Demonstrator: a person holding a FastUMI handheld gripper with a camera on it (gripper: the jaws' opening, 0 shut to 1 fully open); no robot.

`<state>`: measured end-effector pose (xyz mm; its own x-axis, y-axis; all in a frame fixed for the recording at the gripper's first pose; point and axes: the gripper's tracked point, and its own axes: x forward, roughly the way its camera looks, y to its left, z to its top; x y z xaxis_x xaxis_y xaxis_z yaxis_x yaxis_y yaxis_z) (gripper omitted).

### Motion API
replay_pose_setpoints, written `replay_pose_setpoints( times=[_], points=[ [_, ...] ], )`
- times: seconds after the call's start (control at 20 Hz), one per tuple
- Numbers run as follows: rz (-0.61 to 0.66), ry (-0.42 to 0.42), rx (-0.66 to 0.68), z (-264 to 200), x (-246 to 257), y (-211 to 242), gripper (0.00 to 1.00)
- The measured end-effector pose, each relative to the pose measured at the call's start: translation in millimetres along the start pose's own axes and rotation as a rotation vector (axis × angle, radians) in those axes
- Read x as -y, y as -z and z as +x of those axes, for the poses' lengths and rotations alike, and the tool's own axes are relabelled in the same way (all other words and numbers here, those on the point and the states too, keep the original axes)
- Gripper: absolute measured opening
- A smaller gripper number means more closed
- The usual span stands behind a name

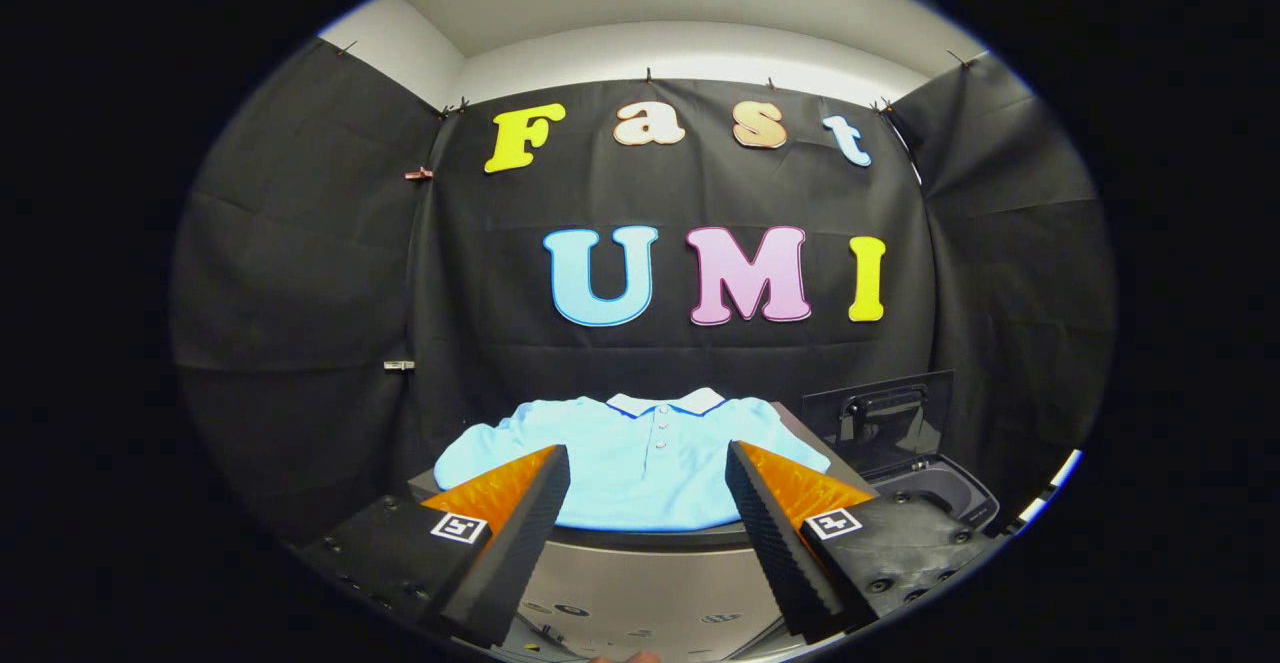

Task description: Put the clothes into the washing machine and then close the washing machine lid.

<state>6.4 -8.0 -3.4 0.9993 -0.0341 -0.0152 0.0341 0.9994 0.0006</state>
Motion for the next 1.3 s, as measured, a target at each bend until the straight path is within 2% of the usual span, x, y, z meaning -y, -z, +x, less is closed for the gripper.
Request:
replay_pose_setpoints(
  times=[0.35, 0.65, 0.9, 1.0, 1.15, 1.3],
  points=[
    [0.009, 0.009, -0.025, 19, 4, -2, 0.99],
    [0.021, 0.025, -0.14, 80, 10, -2, 0.99],
    [0.034, 0.031, -0.363, 138, 9, 24, 1.0],
    [0.026, 0.009, -0.45, 158, 4, 33, 1.0],
    [-0.025, 0.03, -0.556, 183, 15, 42, 1.0],
    [0.007, 0.024, -0.692, 200, 16, 62, 1.0]
  ],
)
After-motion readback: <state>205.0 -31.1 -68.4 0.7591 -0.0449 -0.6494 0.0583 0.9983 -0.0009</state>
